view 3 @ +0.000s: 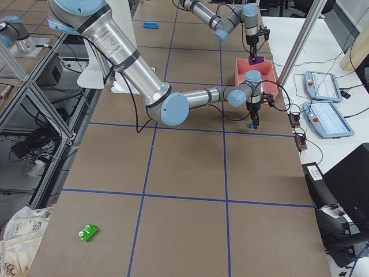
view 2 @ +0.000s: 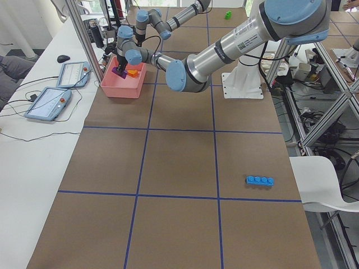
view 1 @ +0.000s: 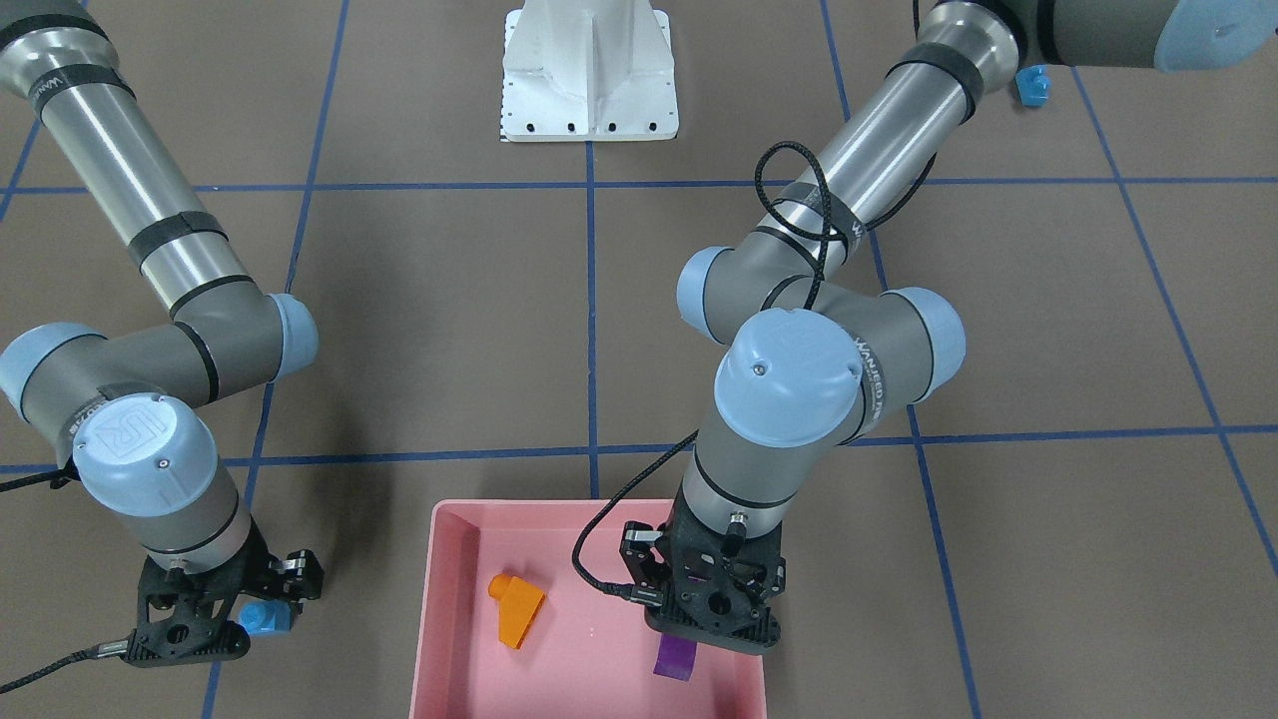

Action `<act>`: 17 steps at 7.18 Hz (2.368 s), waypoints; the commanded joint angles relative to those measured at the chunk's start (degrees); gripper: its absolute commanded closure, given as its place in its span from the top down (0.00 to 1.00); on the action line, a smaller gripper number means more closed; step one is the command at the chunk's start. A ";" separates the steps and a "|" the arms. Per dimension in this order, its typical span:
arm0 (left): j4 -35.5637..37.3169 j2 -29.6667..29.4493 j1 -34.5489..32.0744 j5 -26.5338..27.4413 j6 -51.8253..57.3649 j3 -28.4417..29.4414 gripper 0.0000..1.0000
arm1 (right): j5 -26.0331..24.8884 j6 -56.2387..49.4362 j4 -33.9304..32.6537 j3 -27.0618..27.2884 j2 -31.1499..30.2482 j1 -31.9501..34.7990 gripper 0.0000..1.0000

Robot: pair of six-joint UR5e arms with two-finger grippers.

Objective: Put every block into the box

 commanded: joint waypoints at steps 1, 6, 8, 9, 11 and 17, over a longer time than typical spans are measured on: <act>-0.16 -0.41 0.65 1.15 -0.10 0.50 0.00 | 0.00 -0.04 -0.06 -2.46 1.81 -0.43 0.52; -0.50 -3.04 4.06 6.04 -12.21 1.20 0.00 | 6.20 -6.27 -0.93 -1.60 2.16 6.05 0.00; -0.60 -2.96 4.69 6.86 -12.32 2.16 0.52 | 11.93 -6.89 -4.43 1.02 3.21 9.66 0.00; -0.86 -3.04 4.78 7.13 -12.41 2.26 0.85 | 14.74 -6.89 -9.41 2.52 6.00 10.99 0.00; -2.60 -3.31 4.52 6.60 -15.03 1.65 1.00 | 15.91 -5.85 -13.24 2.45 10.76 11.35 0.00; 20.99 4.02 -3.38 -5.52 0.90 -15.87 1.00 | 3.82 6.26 -5.48 0.01 16.75 1.26 0.00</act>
